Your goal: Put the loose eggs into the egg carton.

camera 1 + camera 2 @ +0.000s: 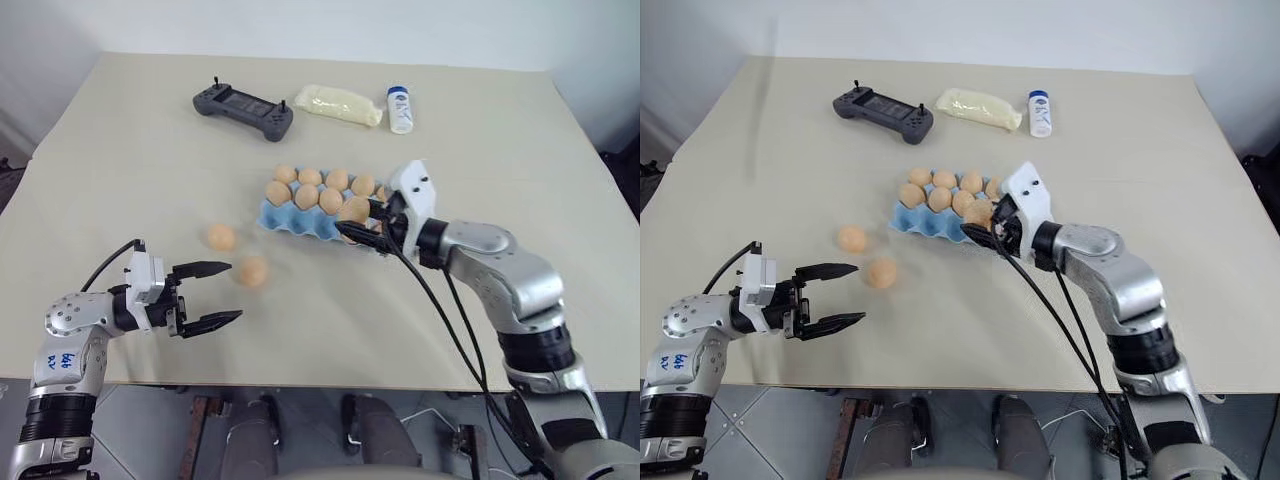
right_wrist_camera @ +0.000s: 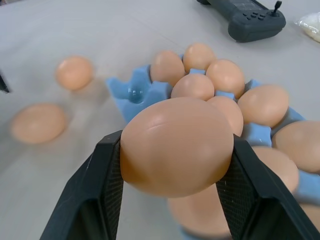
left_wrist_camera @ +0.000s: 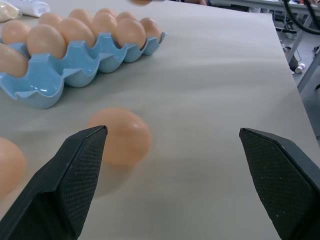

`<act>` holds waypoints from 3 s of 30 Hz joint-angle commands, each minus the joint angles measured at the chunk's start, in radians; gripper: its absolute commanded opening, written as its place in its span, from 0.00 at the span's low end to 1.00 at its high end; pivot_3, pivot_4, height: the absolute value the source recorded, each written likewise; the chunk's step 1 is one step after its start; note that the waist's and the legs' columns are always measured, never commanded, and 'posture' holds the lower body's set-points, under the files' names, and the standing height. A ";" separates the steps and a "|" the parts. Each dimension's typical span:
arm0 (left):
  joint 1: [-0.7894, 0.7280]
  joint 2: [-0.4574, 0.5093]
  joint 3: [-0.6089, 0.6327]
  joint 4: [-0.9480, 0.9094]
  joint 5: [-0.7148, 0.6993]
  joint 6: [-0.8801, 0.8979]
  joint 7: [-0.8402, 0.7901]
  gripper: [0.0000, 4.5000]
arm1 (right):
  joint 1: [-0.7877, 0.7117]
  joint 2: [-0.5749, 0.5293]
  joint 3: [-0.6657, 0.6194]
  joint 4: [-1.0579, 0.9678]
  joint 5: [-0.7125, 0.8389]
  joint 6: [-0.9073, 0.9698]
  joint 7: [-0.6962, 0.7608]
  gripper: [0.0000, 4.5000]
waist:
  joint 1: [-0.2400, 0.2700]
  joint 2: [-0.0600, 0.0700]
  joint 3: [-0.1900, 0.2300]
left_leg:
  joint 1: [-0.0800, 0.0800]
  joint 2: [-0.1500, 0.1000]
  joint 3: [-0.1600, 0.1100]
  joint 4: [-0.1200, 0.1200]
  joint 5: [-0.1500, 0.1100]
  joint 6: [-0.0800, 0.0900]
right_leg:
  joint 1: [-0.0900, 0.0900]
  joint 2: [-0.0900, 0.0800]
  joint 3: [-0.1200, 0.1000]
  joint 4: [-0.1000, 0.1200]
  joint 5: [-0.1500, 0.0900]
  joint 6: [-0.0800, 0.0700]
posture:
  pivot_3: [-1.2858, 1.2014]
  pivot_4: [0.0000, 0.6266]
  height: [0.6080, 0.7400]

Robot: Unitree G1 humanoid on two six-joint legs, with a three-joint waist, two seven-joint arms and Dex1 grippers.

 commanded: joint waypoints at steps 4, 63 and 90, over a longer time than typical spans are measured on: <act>0.031 0.002 0.033 -0.055 -0.020 -0.010 0.020 1.00 | -0.077 0.064 0.056 0.132 -0.068 -0.148 0.054 0.48 | 0.000 0.000 0.000 | -0.001 0.000 0.001 0.000 0.000 0.000 | -0.004 0.000 0.000 0.005 0.000 0.000 | 0.52 0.24 1.00; 0.208 -0.266 -0.016 -0.923 0.109 0.738 1.193 1.00 | -0.056 -0.159 -0.102 0.439 0.042 -0.569 0.847 1.00 | 0.003 0.001 0.000 | 0.003 0.001 0.001 0.005 0.002 -0.004 | -0.001 -0.002 -0.002 0.006 0.002 -0.003 | 0.52 0.24 1.00; -0.070 -0.317 -0.210 -0.705 0.234 1.065 1.232 0.60 | -0.031 -0.167 -0.119 0.373 0.071 -0.536 0.856 1.00 | 0.008 0.001 0.001 | 0.002 0.001 -0.001 0.008 0.002 -0.005 | 0.000 -0.003 -0.005 0.007 0.003 -0.003 | 0.52 0.24 1.00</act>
